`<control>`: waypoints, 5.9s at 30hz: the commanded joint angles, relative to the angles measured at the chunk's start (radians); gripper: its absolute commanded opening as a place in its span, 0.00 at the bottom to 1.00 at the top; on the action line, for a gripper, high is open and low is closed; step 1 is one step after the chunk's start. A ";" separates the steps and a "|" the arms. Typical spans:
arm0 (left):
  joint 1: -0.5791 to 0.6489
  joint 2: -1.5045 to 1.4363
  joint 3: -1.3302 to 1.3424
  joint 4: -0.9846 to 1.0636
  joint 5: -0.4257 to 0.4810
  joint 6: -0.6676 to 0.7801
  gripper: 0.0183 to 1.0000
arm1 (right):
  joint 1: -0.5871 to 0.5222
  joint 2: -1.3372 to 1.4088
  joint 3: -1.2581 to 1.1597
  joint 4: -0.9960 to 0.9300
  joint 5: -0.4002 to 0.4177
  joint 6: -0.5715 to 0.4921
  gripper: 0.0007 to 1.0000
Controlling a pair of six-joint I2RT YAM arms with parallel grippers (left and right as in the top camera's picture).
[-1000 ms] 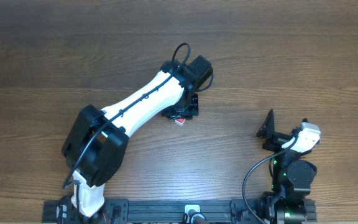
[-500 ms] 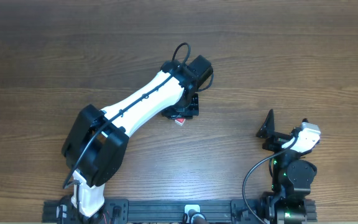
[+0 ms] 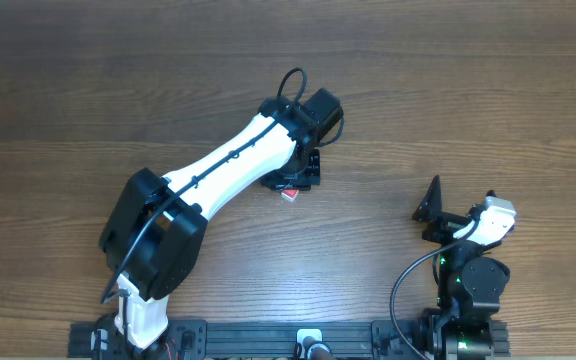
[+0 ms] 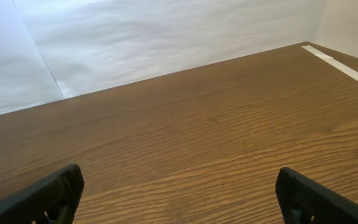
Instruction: Stack Cubes
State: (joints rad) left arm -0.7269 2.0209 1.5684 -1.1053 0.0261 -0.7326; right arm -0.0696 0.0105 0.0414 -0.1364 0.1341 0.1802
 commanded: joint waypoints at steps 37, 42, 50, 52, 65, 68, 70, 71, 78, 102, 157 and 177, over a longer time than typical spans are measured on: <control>0.007 -0.035 0.016 -0.027 0.003 0.049 0.02 | 0.003 -0.002 0.005 -0.021 0.016 -0.005 0.99; 0.007 -0.042 0.016 -0.029 0.003 0.056 0.02 | 0.003 -0.002 0.005 -0.021 0.017 -0.005 0.99; -0.002 -0.042 0.016 -0.030 0.008 0.072 0.02 | 0.003 -0.002 0.005 -0.021 0.016 -0.005 0.99; -0.002 -0.042 0.016 -0.033 0.008 0.072 0.02 | 0.003 -0.002 0.005 -0.021 0.016 -0.005 0.99; -0.002 -0.040 0.016 -0.033 0.018 0.087 0.02 | 0.003 -0.002 0.005 -0.021 0.017 -0.005 0.99; -0.002 -0.038 0.015 -0.033 0.018 0.090 0.02 | 0.003 -0.002 0.005 -0.021 0.016 -0.005 0.99; -0.002 -0.033 0.015 -0.033 0.018 0.090 0.02 | 0.003 -0.002 0.005 -0.021 0.016 -0.005 0.99; -0.002 -0.029 0.014 -0.033 0.018 0.090 0.02 | 0.003 -0.002 0.005 -0.021 0.016 -0.005 0.99; -0.001 -0.023 0.014 -0.032 0.018 0.090 0.03 | 0.003 -0.002 0.005 -0.021 0.016 -0.005 0.99; 0.002 0.007 0.014 -0.029 0.018 0.090 0.05 | 0.003 -0.002 0.005 -0.021 0.017 -0.005 0.99; -0.008 -0.392 0.013 0.099 -0.153 -0.008 1.00 | 0.003 -0.002 0.005 -0.021 0.017 -0.005 0.99; 0.510 -1.317 -0.431 0.305 -0.116 0.175 0.98 | 0.003 -0.002 0.005 -0.021 0.017 -0.005 0.99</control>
State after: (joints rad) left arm -0.3141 0.8078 1.2373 -0.8368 -0.1757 -0.6624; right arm -0.0696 0.0101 0.0414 -0.1364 0.1341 0.1799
